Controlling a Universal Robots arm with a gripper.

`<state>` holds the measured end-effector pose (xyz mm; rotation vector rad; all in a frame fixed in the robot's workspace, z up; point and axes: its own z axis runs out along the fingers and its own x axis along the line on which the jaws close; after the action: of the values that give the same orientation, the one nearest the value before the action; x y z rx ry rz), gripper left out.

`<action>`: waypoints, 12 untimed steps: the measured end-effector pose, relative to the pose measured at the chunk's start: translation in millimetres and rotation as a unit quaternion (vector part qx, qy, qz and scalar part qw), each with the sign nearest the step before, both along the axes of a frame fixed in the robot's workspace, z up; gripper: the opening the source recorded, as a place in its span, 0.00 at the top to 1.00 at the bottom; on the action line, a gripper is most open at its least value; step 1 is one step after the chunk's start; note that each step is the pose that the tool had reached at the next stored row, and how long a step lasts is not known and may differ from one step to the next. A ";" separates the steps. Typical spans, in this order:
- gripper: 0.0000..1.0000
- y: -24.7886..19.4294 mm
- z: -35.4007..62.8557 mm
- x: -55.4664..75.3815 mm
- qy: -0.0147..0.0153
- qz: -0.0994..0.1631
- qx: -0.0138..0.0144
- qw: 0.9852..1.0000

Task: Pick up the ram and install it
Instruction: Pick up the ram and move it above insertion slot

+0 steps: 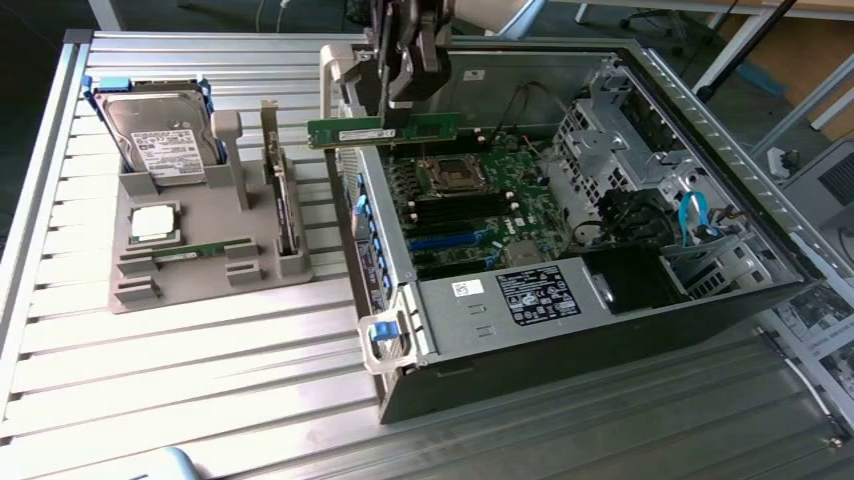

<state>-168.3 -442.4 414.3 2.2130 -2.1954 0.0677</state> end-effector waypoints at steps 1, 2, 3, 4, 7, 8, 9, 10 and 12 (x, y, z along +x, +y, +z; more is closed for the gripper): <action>0.88 0.0 0.0 1.7 0.000 0.000 0.000 1.000; 0.88 0.0 0.0 4.0 0.000 0.000 0.000 1.000; 0.88 0.0 0.0 5.2 0.000 0.000 0.000 1.000; 0.88 0.0 0.0 6.6 0.000 0.000 0.000 1.000; 0.88 0.0 0.0 11.1 0.000 0.000 0.000 1.000; 0.88 0.0 0.0 12.6 0.000 0.000 0.000 1.000; 0.88 0.0 0.0 14.2 0.000 0.000 0.000 1.000; 0.88 0.0 0.0 15.5 0.000 0.000 0.000 1.000; 0.88 0.0 0.0 18.4 0.000 0.000 0.000 1.000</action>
<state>-149.9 -442.4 414.3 2.2129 -2.1954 0.0678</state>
